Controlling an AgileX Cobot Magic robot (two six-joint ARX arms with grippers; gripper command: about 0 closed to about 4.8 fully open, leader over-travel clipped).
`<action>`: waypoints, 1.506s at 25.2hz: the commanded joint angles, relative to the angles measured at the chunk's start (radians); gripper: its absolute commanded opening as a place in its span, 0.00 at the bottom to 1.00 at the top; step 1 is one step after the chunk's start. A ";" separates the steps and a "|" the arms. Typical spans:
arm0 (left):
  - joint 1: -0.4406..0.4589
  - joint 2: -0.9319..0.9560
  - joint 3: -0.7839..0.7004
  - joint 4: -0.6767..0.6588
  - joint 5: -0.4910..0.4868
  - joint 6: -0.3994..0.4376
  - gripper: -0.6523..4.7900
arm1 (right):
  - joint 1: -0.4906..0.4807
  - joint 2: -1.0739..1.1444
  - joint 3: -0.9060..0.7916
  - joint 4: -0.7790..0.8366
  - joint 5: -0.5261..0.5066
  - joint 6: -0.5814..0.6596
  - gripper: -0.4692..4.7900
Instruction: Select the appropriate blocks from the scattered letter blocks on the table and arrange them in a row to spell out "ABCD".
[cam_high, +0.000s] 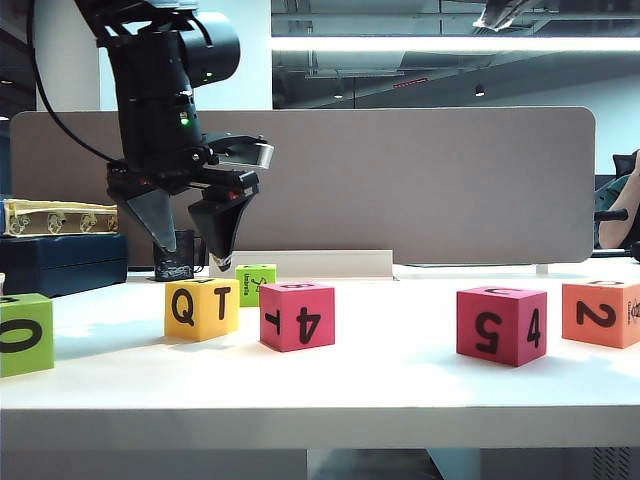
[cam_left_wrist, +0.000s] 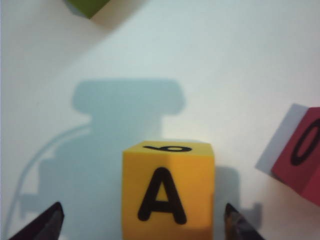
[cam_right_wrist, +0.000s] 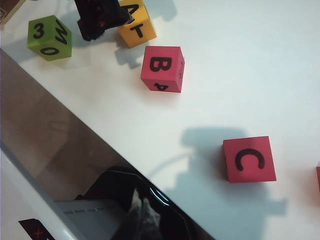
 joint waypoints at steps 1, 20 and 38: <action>-0.001 -0.003 0.002 0.002 0.049 -0.003 0.87 | 0.001 -0.003 0.004 0.000 0.001 -0.001 0.09; 0.022 0.056 0.001 0.003 0.084 -0.007 0.86 | 0.001 -0.003 0.004 -0.016 0.001 0.000 0.09; 0.021 0.074 0.003 0.050 0.081 -0.244 0.61 | 0.001 -0.003 0.004 -0.016 0.001 0.000 0.09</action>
